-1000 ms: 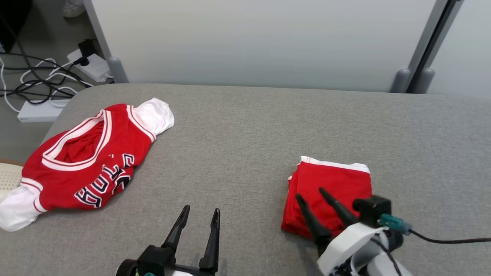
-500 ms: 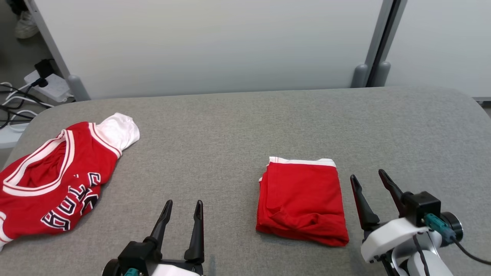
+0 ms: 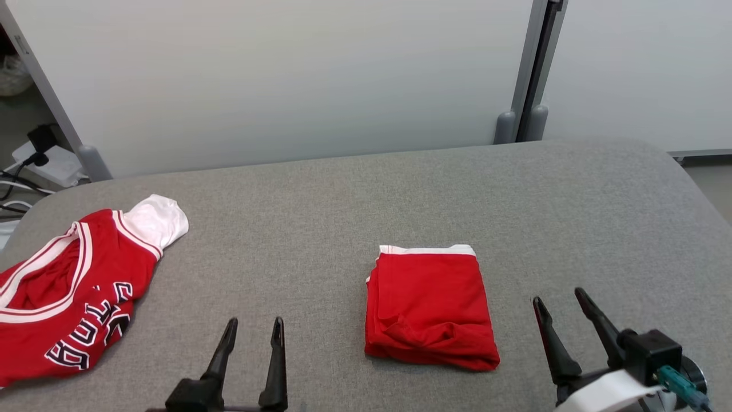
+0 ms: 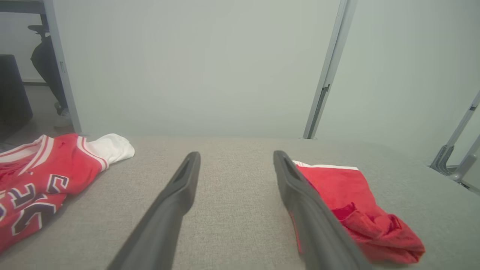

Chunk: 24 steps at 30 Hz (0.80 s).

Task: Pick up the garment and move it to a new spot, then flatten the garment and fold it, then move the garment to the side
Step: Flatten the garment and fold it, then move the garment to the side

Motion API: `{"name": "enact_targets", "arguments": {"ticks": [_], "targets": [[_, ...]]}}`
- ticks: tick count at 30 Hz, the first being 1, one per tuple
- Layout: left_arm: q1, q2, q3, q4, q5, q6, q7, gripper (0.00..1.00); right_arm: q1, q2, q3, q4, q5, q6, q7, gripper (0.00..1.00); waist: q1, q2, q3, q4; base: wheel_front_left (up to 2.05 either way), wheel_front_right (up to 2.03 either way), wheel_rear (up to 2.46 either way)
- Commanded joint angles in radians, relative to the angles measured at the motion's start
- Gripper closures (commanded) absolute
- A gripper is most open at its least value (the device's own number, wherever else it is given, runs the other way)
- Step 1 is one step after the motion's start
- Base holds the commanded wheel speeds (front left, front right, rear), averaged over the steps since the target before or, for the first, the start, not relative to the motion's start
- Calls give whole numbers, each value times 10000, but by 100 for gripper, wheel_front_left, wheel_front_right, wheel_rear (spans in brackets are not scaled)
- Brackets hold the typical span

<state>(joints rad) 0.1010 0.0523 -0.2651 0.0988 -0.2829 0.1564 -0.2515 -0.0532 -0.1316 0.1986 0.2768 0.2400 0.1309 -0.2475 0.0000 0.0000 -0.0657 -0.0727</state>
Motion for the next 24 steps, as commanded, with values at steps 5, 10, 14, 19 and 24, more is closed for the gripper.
{"name": "enact_targets", "arguments": {"ticks": [5,10,14,19,24], "targets": [[57,-11,314,-80,105,-137,-103,0,302,-175,254,-463,124,-2,-141,0,0,0,-319,50,0,0,0],[279,-17,351,-93,81,-95,-103,0,666,-130,319,-781,215,-2,-142,0,0,0,-510,136,0,0,0],[415,-18,391,-259,87,38,-103,0,903,-39,198,-937,257,-2,-142,0,0,0,-619,211,0,0,0],[566,-19,478,-419,122,81,-103,0,1151,58,39,-1080,391,-2,-142,0,0,0,-700,276,0,0,0],[654,-19,558,-486,122,68,-103,0,1268,110,-66,-1147,441,-2,-142,0,0,0,-721,303,0,0,0]]}}
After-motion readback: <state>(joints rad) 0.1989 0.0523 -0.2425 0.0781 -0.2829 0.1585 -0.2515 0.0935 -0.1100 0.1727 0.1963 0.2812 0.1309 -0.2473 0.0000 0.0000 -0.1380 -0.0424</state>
